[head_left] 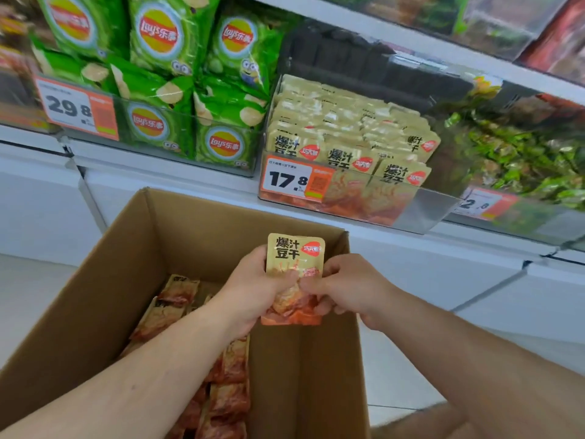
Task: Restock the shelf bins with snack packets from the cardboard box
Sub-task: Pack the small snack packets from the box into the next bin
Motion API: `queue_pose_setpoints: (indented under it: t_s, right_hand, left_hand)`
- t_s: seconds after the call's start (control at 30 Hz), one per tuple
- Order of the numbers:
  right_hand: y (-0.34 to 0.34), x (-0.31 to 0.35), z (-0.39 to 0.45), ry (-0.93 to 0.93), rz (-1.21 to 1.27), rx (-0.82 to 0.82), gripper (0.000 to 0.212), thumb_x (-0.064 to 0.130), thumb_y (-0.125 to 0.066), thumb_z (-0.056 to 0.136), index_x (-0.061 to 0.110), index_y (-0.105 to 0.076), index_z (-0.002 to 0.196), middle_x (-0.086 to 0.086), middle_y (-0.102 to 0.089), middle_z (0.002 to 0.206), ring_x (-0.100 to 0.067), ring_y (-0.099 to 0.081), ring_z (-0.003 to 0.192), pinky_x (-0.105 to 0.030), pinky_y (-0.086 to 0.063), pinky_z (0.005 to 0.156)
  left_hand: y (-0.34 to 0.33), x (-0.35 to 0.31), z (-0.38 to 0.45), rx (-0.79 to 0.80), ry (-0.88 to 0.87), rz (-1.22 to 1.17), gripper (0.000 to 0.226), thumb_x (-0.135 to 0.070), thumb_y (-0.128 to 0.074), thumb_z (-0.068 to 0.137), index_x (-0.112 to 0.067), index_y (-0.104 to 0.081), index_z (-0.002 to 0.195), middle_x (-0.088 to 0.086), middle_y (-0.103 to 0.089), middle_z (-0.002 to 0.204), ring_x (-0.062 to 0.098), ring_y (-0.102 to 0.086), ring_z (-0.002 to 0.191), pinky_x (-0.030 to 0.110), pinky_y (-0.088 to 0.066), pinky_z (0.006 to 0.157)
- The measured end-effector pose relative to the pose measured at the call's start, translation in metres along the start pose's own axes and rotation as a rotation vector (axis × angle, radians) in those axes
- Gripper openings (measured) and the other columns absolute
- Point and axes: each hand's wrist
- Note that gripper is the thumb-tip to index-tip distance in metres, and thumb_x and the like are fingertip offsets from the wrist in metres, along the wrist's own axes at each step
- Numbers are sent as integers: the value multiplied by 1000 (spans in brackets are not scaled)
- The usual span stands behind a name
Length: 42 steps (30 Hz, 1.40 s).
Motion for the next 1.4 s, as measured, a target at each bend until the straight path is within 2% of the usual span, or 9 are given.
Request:
queue_pose_setpoints:
  t_s: [0.13, 0.27, 0.37, 0.63, 0.9, 1.1, 1.23, 1.3, 1.4]
  right_hand:
    - [47, 10, -12, 147, -191, -180, 61, 44, -86, 66, 24, -52, 113, 10, -60, 104, -7, -60, 91, -26, -50, 71]
    - [71, 16, -20, 437, -304, -68, 81, 42, -89, 64, 30, -46, 132, 18, -54, 121, 0, -53, 111, -11, -42, 80]
    - [76, 18, -19, 528, -425, -16, 71, 43, -89, 62, 30, -53, 123, 19, -60, 105, 2, -59, 96, -17, -51, 76]
    - [95, 5, -17, 586, -469, 8, 50, 28, -88, 65, 21, -59, 105, 7, -66, 95, -8, -62, 87, -39, -53, 77]
    - [119, 1, -36, 511, -468, -55, 36, 18, -85, 72, 23, -61, 98, 12, -68, 86, -1, -63, 77, -20, -50, 65]
    - [190, 23, -64, 294, -601, -275, 22, 25, -85, 72, 23, -63, 75, 12, -66, 66, 2, -59, 57, -18, -45, 53]
    - [233, 44, -74, 145, -696, -387, 22, 27, -84, 73, 17, -68, 85, -4, -72, 80, -23, -69, 72, -38, -58, 68]
    - [248, 55, -69, 83, -752, -439, 29, 28, -84, 72, 12, -67, 88, -7, -70, 82, -25, -70, 68, -36, -57, 61]
    - [262, 73, -49, 12, -798, -477, 37, 31, -84, 71, 10, -62, 92, -6, -67, 87, -24, -70, 56, -34, -58, 54]
  left_hand:
    - [-8, -22, -5, 20, -168, 225, 37, -10, -67, 92, -41, -57, 110, -14, -73, 104, 7, -69, 98, 38, -59, 84]
    - [-19, -41, -11, 128, -357, 532, 36, -23, -67, 92, -45, -52, 116, -23, -67, 106, -7, -63, 94, 22, -53, 78]
    - [-32, -50, -11, 205, -435, 585, 35, -32, -68, 92, -52, -48, 112, -22, -65, 105, -3, -64, 89, 15, -51, 65]
    - [-50, -65, 0, 254, -514, 630, 52, -15, -71, 88, -56, -46, 109, -22, -53, 114, -9, -49, 107, 5, -41, 82]
    - [-62, -83, 9, 353, -390, 448, 50, -12, -83, 77, -39, -54, 107, -15, -67, 101, 6, -66, 99, 36, -58, 85]
    - [-86, -130, 34, 1, -717, 488, 25, -19, -72, 86, -34, -56, 98, -10, -56, 104, 5, -59, 92, 9, -43, 79]
    - [-95, -135, 68, -223, -947, 1151, 53, -31, -61, 90, -32, -45, 140, -5, -43, 143, 18, -33, 138, 40, -21, 116]
    - [-94, -131, 85, -217, -868, 1421, 67, -43, -52, 94, -44, -19, 152, -6, -20, 161, 22, -9, 150, 46, -4, 119]
    - [-93, -120, 97, -241, -847, 1505, 68, -47, -46, 97, -49, -6, 151, -6, -19, 163, 21, -11, 151, 47, -4, 119]
Point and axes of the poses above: each hand's wrist, its own z-axis towards the middle knuckle, its own y-axis out of the back of the hand, x = y × z
